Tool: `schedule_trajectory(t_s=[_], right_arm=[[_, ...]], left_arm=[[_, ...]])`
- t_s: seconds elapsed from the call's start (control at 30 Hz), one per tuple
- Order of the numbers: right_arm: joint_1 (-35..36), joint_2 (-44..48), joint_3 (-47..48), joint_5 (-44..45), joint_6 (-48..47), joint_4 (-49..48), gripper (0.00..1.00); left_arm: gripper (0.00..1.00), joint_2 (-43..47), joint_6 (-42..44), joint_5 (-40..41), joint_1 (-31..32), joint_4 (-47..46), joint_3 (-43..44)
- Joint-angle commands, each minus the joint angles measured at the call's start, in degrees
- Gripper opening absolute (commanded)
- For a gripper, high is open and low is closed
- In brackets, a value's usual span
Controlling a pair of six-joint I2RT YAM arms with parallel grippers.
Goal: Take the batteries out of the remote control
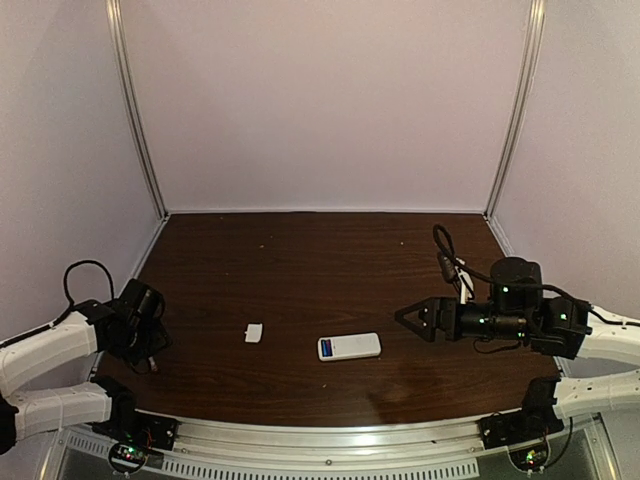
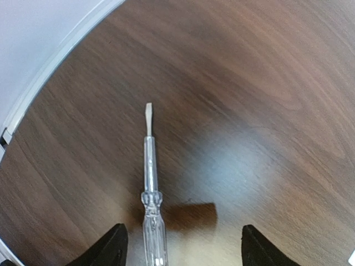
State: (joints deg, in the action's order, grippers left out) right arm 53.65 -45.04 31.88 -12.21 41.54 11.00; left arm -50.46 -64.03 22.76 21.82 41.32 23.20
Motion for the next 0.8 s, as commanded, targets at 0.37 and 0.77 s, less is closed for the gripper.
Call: schedule_trajectory(t_s=[0.37,0.77], right_arm=[[0.36,2.30,0.87,-0.70,-0.49,1.92,1.00],[0.38,2.26,0.69,-0.36,-0.41,1.75,1.00]], left_arm=[[0.39,-6.87,3.12,-4.39,-5.92,-7.46,-2.37],[0.07,-7.00,3.61,-4.54,-5.92,-8.73,-2.91]])
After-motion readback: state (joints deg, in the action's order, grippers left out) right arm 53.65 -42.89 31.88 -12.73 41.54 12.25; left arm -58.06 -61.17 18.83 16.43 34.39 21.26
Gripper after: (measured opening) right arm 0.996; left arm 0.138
